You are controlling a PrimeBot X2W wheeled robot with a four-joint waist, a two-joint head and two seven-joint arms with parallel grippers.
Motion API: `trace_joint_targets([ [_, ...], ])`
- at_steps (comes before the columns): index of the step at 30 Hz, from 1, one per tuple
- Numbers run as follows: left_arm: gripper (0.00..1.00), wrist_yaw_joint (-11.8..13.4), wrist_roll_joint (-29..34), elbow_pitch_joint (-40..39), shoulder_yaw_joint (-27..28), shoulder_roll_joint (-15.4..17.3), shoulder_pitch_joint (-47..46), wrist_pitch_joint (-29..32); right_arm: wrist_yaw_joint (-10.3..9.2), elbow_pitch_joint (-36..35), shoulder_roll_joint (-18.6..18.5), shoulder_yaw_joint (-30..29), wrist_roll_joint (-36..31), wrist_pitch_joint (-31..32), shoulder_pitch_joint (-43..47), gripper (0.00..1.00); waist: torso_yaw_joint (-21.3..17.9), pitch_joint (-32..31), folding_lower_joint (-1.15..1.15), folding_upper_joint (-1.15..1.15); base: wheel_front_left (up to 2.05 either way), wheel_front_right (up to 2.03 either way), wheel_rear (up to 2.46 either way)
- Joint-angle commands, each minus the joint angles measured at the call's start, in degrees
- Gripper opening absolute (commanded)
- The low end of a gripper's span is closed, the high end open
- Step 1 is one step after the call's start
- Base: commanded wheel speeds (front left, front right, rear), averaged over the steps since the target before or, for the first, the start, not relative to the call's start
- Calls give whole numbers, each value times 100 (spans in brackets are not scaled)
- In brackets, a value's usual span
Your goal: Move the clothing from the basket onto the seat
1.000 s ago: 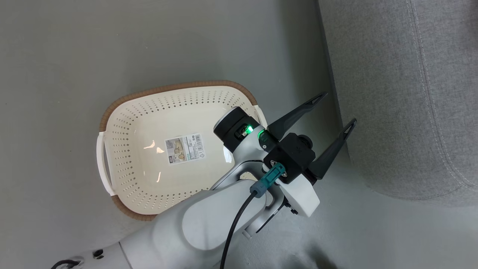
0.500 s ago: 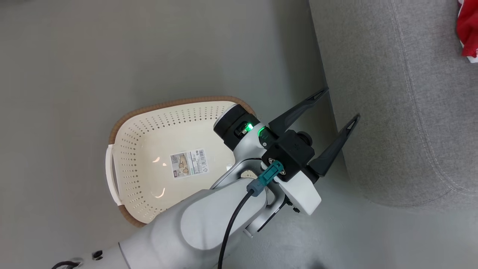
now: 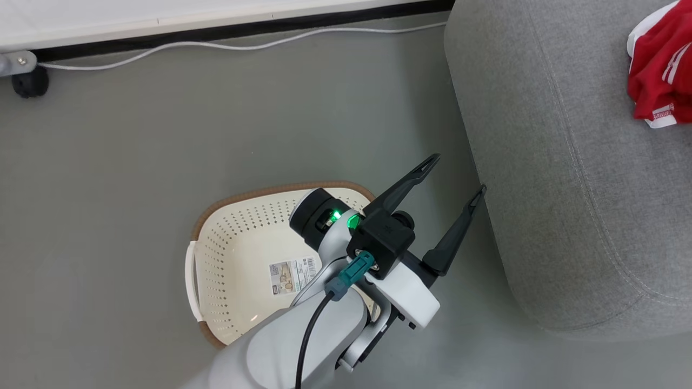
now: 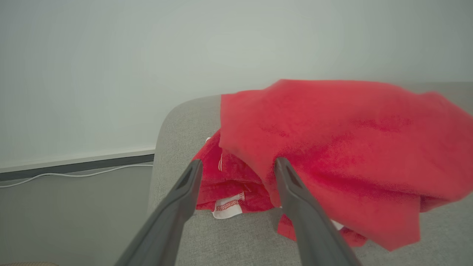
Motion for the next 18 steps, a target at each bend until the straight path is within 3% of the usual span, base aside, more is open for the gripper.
trace_joint_targets([
  [1, 100, -52, 100, -174, 268, -24, 143, -27, 7, -203, -143, 35, -91, -35, 342, 100, 144, -219, 0, 0, 0, 0, 0],
  [18, 100, -158, 670, -187, 1661, -24, 1390, -27, 7, -995, 509, -246, -638, -35, 900, 100, 777, -1159, 0, 0, 0, 0, 0],
])
